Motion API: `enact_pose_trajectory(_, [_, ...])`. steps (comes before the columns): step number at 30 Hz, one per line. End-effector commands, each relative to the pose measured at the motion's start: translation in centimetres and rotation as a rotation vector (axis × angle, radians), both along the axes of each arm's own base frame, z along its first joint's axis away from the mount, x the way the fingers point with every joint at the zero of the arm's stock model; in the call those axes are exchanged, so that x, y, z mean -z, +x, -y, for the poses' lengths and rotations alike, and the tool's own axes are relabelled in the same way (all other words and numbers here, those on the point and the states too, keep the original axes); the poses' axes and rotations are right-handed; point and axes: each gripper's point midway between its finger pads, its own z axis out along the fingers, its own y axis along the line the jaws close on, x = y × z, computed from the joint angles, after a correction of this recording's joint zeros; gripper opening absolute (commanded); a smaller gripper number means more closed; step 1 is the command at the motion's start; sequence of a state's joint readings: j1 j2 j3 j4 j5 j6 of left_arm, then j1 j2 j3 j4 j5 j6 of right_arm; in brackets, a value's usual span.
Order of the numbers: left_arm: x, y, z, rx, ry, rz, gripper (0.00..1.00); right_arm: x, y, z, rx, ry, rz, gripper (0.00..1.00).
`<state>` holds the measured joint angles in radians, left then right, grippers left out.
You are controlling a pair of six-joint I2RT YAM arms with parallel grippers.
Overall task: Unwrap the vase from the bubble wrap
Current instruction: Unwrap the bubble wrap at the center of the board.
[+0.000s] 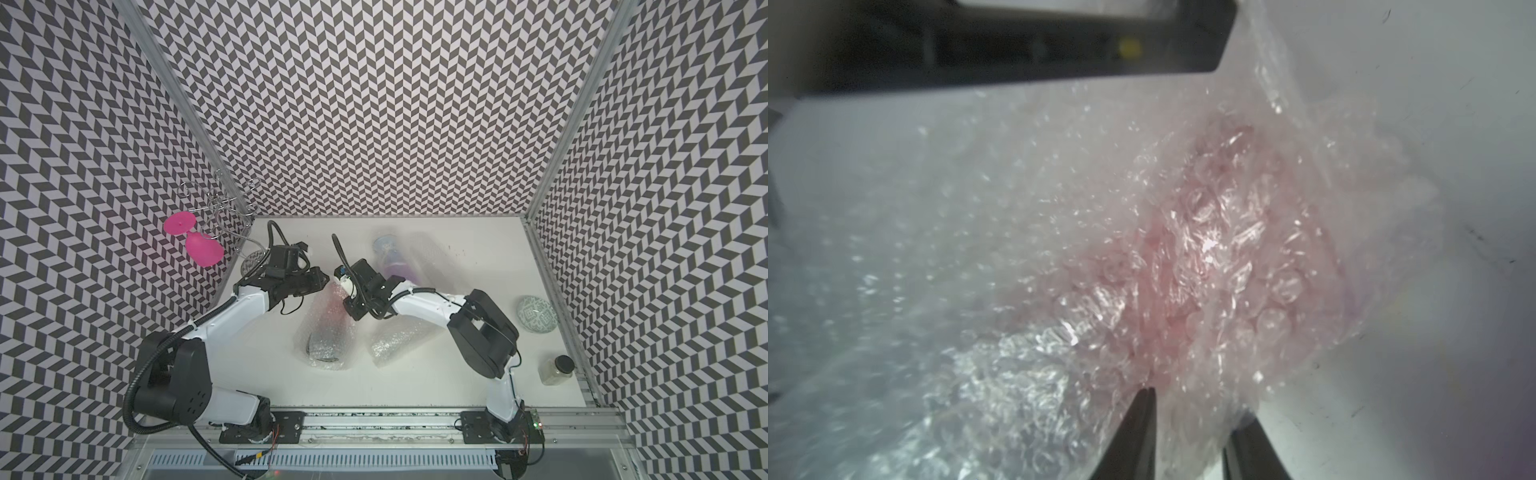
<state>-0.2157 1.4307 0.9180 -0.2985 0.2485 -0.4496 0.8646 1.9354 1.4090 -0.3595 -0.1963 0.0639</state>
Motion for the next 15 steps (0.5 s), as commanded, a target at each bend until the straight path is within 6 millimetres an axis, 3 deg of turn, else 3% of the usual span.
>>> enact_pose_trajectory(1, [-0.4, -0.4, -0.8, -0.019, 0.039, 0.019, 0.18, -3.4, 0.8, -0.6, 0.014, 0.147, -0.054, 0.37])
enact_pose_trajectory(6, [-1.1, -0.5, -0.9, -0.012, 0.058, 0.033, 0.21, -3.3, 2.2, 0.4, 0.062, 0.253, -0.165, 0.55])
enact_pose_trajectory(11, [-1.7, -0.1, -0.4, 0.041, 0.138, 0.059, 0.44, -3.5, 2.6, 0.0, 0.051, 0.307, -0.207, 0.58])
enact_pose_trajectory(15, [-1.7, 0.3, 0.9, 0.092, 0.24, 0.076, 0.48, -2.6, 2.3, -0.4, 0.033, 0.311, -0.249, 0.58])
